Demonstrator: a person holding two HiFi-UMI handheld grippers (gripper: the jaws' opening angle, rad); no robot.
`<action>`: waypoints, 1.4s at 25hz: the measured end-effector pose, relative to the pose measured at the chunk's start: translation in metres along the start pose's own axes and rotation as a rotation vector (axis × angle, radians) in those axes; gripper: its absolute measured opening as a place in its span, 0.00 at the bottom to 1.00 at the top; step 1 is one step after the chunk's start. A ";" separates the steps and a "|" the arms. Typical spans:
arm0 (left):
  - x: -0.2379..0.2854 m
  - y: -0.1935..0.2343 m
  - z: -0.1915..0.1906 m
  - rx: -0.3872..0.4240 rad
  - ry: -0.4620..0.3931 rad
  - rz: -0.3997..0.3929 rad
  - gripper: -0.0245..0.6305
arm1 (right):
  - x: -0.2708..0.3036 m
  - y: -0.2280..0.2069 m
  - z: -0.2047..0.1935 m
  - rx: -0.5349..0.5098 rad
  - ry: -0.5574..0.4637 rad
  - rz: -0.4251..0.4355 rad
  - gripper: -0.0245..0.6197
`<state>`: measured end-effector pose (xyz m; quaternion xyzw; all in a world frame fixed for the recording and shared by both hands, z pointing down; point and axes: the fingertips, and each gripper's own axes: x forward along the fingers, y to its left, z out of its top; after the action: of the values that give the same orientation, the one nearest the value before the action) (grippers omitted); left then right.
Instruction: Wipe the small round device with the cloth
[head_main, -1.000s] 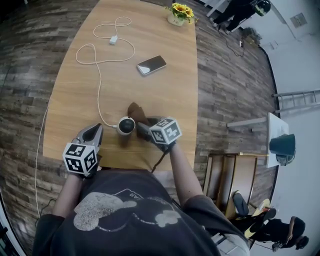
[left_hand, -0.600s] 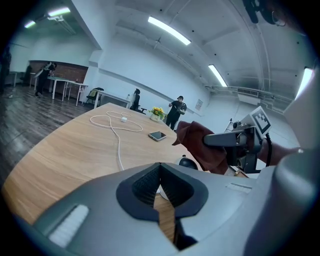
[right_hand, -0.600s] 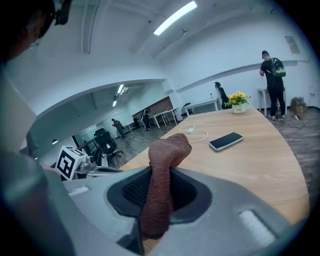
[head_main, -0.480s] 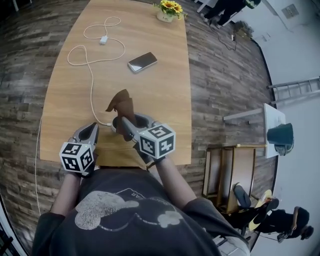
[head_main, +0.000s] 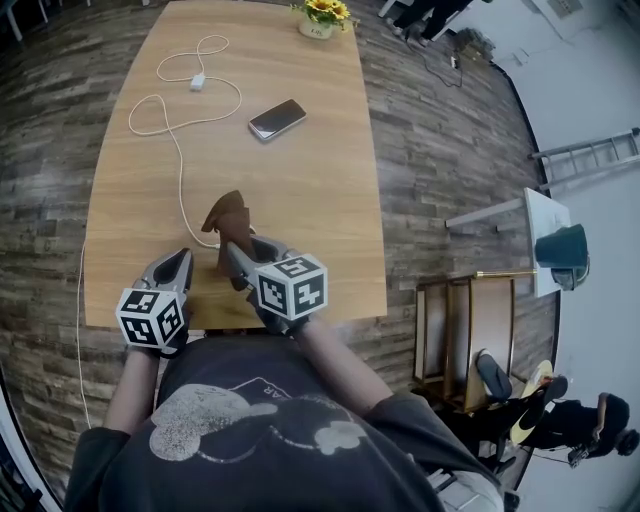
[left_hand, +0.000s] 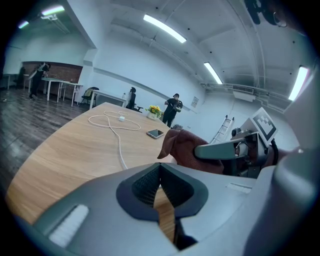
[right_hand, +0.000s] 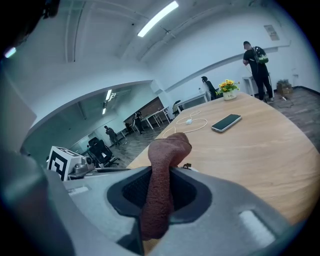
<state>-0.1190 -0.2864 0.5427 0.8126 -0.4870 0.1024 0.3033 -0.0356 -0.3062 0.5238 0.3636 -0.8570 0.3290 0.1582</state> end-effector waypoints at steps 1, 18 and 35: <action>-0.001 0.001 -0.001 0.000 0.003 -0.002 0.07 | 0.001 0.003 -0.002 0.002 0.004 0.001 0.16; -0.007 0.002 -0.021 0.029 0.074 -0.076 0.07 | 0.024 -0.011 -0.088 0.037 0.143 -0.133 0.16; 0.002 -0.010 -0.040 0.055 0.105 -0.177 0.07 | -0.021 0.027 -0.118 0.037 0.082 -0.035 0.16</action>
<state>-0.1045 -0.2608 0.5713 0.8540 -0.3937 0.1310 0.3138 -0.0373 -0.2015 0.5880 0.3675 -0.8371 0.3568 0.1921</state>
